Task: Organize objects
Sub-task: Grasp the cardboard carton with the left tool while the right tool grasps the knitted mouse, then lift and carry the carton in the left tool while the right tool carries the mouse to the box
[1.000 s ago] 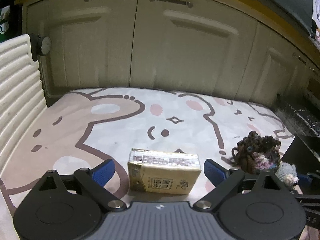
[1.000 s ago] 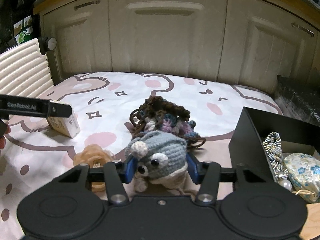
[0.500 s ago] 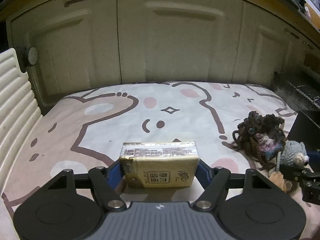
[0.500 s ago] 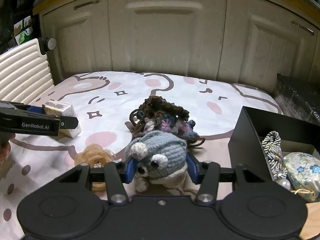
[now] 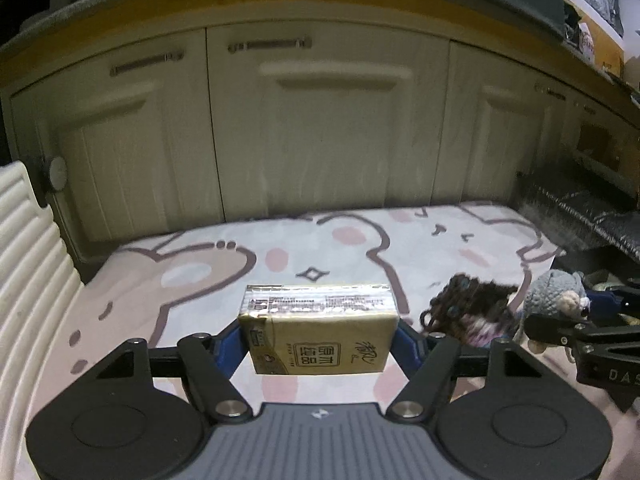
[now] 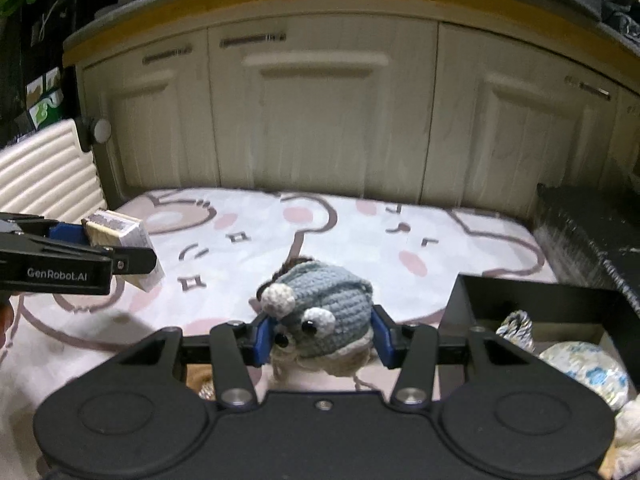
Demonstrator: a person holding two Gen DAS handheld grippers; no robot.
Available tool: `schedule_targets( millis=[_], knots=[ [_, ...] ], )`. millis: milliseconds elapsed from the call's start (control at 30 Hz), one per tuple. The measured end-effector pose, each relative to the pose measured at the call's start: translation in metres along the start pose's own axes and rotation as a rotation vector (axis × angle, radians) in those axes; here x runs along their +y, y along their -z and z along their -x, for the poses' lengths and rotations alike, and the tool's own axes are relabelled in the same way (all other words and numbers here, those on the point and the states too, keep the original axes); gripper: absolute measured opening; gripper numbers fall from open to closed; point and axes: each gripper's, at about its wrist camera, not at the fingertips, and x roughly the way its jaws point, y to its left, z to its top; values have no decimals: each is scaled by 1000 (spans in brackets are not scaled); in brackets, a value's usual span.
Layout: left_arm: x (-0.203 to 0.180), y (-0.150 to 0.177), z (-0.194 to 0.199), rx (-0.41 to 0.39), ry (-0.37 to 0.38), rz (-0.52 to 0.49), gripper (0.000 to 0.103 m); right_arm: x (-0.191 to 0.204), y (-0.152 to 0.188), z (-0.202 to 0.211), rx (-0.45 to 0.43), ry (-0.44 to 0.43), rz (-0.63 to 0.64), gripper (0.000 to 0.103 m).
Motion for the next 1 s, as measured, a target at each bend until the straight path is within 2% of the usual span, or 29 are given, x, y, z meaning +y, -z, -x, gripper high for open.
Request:
schedule_targets(
  millis=[167, 567, 1000],
  knots=[
    [-1, -15, 15, -10, 25, 39, 73, -4, -14, 13, -29, 7, -13, 50],
    [-13, -37, 42, -45, 64, 56, 73, -15, -39, 51, -102, 14, -26, 50],
    [-36, -65, 64, -117, 186, 50, 73, -58, -62, 88, -147, 64, -46, 50]
  ],
)
